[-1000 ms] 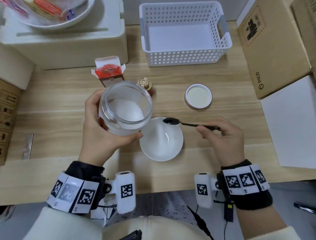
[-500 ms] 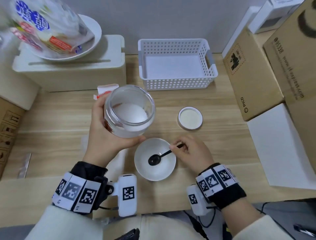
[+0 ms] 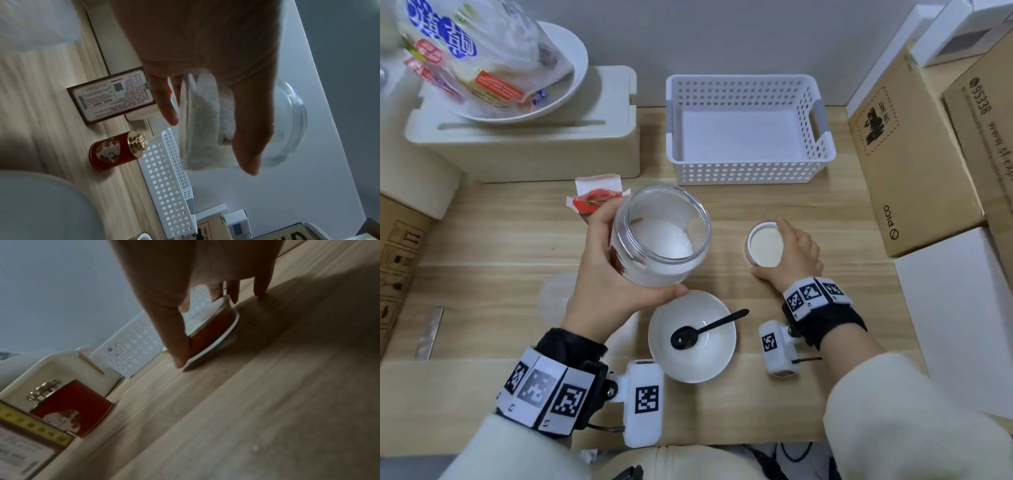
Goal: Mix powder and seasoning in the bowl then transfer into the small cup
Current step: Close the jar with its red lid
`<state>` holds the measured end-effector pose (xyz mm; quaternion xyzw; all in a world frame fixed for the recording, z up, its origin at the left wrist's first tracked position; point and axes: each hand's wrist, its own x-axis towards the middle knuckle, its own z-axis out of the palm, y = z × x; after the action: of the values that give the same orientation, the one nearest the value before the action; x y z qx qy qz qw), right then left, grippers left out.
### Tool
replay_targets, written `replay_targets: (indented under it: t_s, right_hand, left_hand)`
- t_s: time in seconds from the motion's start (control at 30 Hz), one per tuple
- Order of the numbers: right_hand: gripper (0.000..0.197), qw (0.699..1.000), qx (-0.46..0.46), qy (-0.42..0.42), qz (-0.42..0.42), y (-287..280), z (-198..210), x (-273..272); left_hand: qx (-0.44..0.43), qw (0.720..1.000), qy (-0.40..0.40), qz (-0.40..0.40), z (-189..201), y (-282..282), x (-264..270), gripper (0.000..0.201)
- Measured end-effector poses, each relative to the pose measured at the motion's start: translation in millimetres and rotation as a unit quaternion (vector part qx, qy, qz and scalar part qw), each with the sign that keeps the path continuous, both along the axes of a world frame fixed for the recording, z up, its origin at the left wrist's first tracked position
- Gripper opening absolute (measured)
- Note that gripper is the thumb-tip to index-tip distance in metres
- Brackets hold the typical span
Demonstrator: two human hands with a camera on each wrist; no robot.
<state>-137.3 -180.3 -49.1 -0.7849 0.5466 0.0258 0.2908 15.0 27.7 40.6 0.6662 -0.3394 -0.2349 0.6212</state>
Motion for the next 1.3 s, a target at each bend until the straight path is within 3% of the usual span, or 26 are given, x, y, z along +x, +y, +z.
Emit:
replay_targets:
  t_s: [0.1,0.2,0.33,0.53,0.63,0.77,0.9,1.03,1.13,1.3]
  right_hand:
    - [0.102,0.987,0.032,-0.151,-0.031,3.7,16.9,-2.3]
    - [0.111,0.952,0.052,-0.301,0.026,11.1,59.9,-5.5]
    - [0.11,0.917,0.07,-0.355,0.17,29.0,119.7,-8.5]
    - [0.105,0.855,0.117,-0.457,0.214,52.5,161.4,-7.3]
    - [0.097,0.852,0.078,-0.461,0.234,64.9,167.3,-0.5]
    - [0.076,0.874,-0.065,-0.386,0.287,79.6,168.3,9.1]
    - [0.073,0.876,-0.104,-0.373,0.286,84.6,177.0,12.3]
    - [0.076,0.857,-0.099,-0.381,0.333,81.0,193.6,9.1]
    - [0.076,0.831,-0.079,-0.39,0.389,77.8,204.2,7.2]
    - [0.076,0.795,0.011,-0.418,0.439,71.1,209.6,6.3]
  left_hand:
    - [0.014,1.0,-0.009,-0.006,-1.7,-2.1,-0.5,0.1]
    - [0.02,0.999,-0.022,-0.026,1.7,-4.9,1.2,0.096]
    - [0.032,0.997,-0.029,-0.06,8.8,-8.1,4.6,0.094]
    - [0.027,0.996,-0.037,-0.072,22.1,-8.5,-1.5,0.095]
    - [0.02,0.996,-0.025,-0.078,28.7,-8.4,-10.1,0.095]
    - [0.008,0.992,-0.013,-0.124,36.1,-8.9,-21.2,0.097]
    - [0.025,0.985,0.008,-0.17,47.9,-11.9,-17.2,0.097]
    - [0.055,0.96,0.023,-0.272,65.7,-14.4,0.2,0.091]
    - [0.081,0.926,0.046,-0.365,77.2,-16.9,9.9,0.087]
    - [0.088,0.828,0.189,-0.521,83.3,-14.5,15.8,0.058]
